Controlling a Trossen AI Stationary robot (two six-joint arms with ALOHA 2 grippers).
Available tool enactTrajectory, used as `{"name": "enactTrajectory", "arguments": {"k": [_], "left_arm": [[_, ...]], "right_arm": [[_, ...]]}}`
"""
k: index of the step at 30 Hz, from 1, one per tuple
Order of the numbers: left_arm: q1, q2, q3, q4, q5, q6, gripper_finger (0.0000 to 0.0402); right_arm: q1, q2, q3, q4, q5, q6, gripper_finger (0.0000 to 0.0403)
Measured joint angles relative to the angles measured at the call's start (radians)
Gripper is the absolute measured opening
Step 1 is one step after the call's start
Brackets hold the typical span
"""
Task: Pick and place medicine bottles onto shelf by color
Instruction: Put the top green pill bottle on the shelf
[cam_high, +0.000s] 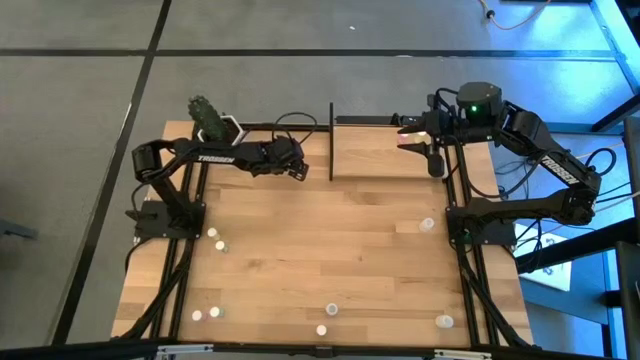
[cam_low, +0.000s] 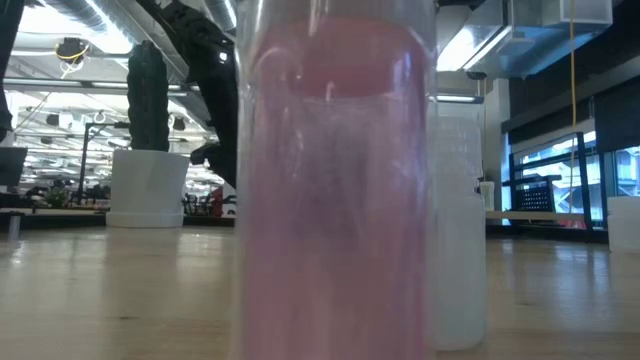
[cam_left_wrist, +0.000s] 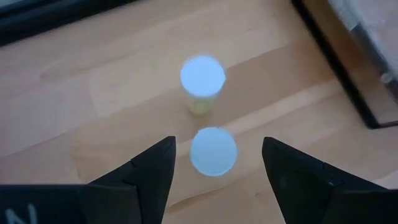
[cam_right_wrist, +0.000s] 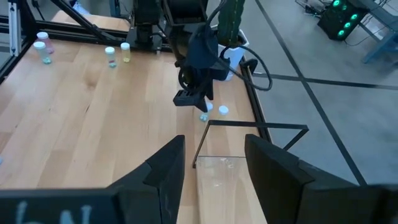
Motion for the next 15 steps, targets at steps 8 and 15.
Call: {"name": "enactTrajectory", "arguments": {"k": [8,15], "left_arm": [[-0.017,0.053,0.000,0.020,-0.005,0.003,0.0234],[-0.016,0.053,0.000,0.021,-0.051,0.004,0.0232]], "right_arm": [[0.000,0.000,0.000,-0.001,0.000,0.001,0.0170],[0.000,0.000,0.000,-0.001,0.000,0.003,0.0170]]}}
